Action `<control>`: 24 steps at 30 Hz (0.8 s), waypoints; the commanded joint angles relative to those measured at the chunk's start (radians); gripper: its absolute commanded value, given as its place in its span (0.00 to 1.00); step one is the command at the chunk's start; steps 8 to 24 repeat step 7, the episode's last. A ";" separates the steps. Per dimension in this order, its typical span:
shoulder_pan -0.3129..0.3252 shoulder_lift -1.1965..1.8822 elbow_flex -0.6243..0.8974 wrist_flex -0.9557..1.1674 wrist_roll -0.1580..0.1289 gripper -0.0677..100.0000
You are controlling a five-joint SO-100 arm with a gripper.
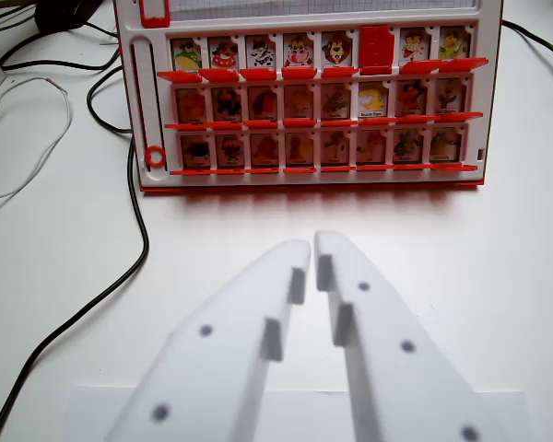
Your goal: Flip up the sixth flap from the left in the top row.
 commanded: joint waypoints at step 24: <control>0.011 0.003 -0.074 -0.026 -0.011 0.00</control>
